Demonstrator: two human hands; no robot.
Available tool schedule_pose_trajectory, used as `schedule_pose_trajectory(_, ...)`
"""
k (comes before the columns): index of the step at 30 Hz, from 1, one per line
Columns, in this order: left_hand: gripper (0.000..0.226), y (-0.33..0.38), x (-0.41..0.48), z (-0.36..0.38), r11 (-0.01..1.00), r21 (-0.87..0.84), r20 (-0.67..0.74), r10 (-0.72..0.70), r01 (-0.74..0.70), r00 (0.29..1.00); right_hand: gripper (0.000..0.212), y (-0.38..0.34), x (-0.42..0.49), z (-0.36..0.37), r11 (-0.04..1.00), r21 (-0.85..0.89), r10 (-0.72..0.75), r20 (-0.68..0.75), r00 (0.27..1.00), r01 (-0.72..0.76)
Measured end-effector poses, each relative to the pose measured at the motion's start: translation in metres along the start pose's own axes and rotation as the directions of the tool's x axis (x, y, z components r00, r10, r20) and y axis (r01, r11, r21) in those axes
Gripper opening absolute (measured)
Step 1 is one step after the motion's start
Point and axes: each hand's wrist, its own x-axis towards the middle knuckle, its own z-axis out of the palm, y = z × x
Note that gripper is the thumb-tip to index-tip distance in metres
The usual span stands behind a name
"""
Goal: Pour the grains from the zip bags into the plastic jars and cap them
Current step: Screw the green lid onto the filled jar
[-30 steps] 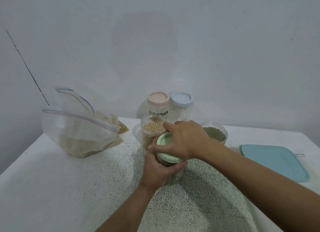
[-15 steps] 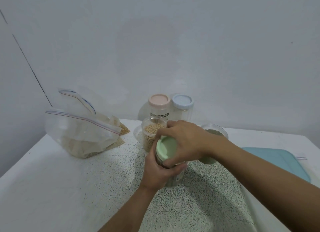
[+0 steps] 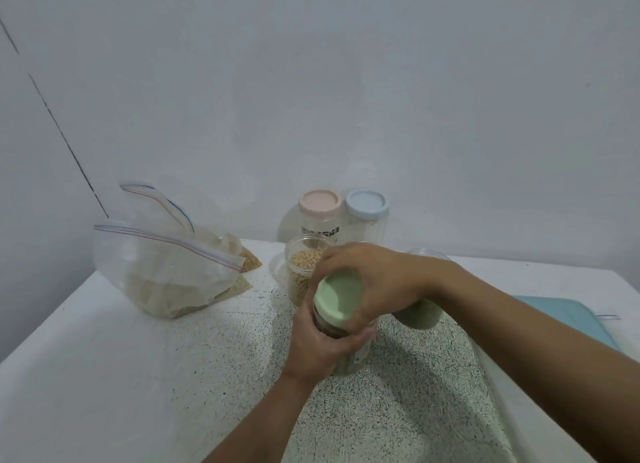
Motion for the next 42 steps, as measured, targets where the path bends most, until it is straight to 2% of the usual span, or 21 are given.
schedule_pose_trajectory(3, 0.095, -0.002, 0.001, -0.001, 1.0, -0.001, 0.007, -0.009, 0.009, 1.0, 0.067, 0.007, -0.001, 0.0, 0.995, 0.091, -0.035, 0.06, 0.998, 0.029)
schedule_pose_trajectory(6, 0.097, -0.001, 0.001, -0.001, 1.0, -0.007, 0.027, -0.008, 0.008, 1.0, 0.068, 0.005, 0.0, -0.002, 0.998, 0.059, 0.019, 0.088, 0.996, -0.024)
schedule_pose_trajectory(9, 0.102, 0.001, 0.0, 0.001, 0.999, -0.034, 0.03, 0.0, 0.001, 1.0, 0.064, -0.006, 0.005, 0.003, 0.984, -0.15, 0.096, 0.019, 0.995, -0.092)
schedule_pose_trajectory(12, 0.096, 0.004, 0.0, 0.002, 1.0, -0.017, 0.024, 0.013, -0.013, 1.0, 0.063, -0.013, 0.006, 0.016, 0.919, -0.356, 0.137, -0.112, 0.984, -0.168)
schedule_pose_trajectory(15, 0.09, 0.003, -0.001, 0.001, 1.0, 0.003, 0.027, -0.003, 0.003, 1.0, 0.087, -0.012, 0.007, 0.021, 0.837, -0.444, 0.251, -0.211, 0.945, -0.321)
schedule_pose_trajectory(17, 0.094, 0.003, -0.002, 0.001, 1.0, 0.004, 0.024, -0.022, 0.022, 0.999, 0.094, -0.009, 0.005, 0.018, 0.774, -0.493, 0.312, -0.249, 0.917, -0.397)
schedule_pose_trajectory(18, 0.095, 0.002, -0.002, 0.001, 1.0, 0.005, 0.021, -0.018, 0.018, 1.0, 0.093, -0.008, 0.003, 0.015, 0.773, -0.489, 0.32, -0.251, 0.913, -0.405)
schedule_pose_trajectory(20, 0.092, 0.002, -0.001, 0.0, 1.0, 0.01, 0.019, -0.006, 0.006, 1.0, 0.085, -0.006, -0.003, 0.008, 0.872, -0.355, 0.287, -0.186, 0.94, -0.337)
schedule_pose_trajectory(22, 0.094, 0.001, 0.0, 0.0, 1.0, -0.002, 0.024, -0.003, 0.003, 1.0, 0.075, -0.005, -0.008, 0.0, 0.972, -0.177, 0.157, -0.015, 0.987, -0.157)
schedule_pose_trajectory(24, 0.1, 0.0, 0.0, 0.0, 1.0, -0.004, 0.019, -0.018, 0.018, 1.0, 0.069, -0.001, -0.01, -0.001, 0.987, -0.155, 0.051, 0.066, 0.997, -0.04)
schedule_pose_trajectory(26, 0.1, 0.0, 0.001, 0.0, 1.0, -0.015, 0.02, -0.017, 0.018, 1.0, 0.063, -0.004, -0.009, 0.008, 0.964, -0.237, 0.121, -0.025, 0.992, -0.123)
schedule_pose_trajectory(29, 0.094, 0.002, -0.001, 0.001, 1.0, -0.003, 0.04, -0.016, 0.016, 0.999, 0.081, -0.012, -0.003, 0.027, 0.826, -0.427, 0.288, -0.24, 0.927, -0.367)
schedule_pose_trajectory(31, 0.09, 0.003, -0.002, 0.001, 1.0, -0.01, 0.043, -0.01, 0.011, 0.999, 0.085, -0.011, -0.001, 0.031, 0.76, -0.482, 0.313, -0.317, 0.896, -0.436)
schedule_pose_trajectory(33, 0.089, 0.005, -0.003, 0.001, 1.0, -0.005, 0.034, -0.015, 0.016, 0.999, 0.084, -0.006, -0.004, 0.025, 0.777, -0.483, 0.295, -0.289, 0.911, -0.405)
schedule_pose_trajectory(36, 0.097, 0.005, -0.001, 0.002, 1.0, -0.009, 0.024, -0.014, 0.014, 1.0, 0.074, -0.001, -0.011, 0.007, 0.944, -0.255, 0.214, -0.006, 0.977, -0.208)
schedule_pose_trajectory(38, 0.103, 0.004, -0.001, 0.001, 0.999, -0.025, 0.028, -0.024, 0.024, 0.999, 0.071, 0.001, -0.011, 0.001, 0.986, -0.144, 0.098, 0.101, 0.99, -0.083)
schedule_pose_trajectory(40, 0.102, 0.004, -0.001, 0.001, 0.999, -0.032, 0.037, -0.022, 0.023, 0.999, 0.065, -0.001, -0.008, 0.004, 0.978, -0.158, 0.14, 0.03, 0.99, -0.134)
schedule_pose_trajectory(42, 0.096, 0.004, -0.002, 0.002, 1.0, -0.022, 0.041, -0.011, 0.012, 0.999, 0.065, -0.008, -0.005, 0.013, 0.923, -0.283, 0.241, -0.103, 0.965, -0.261)
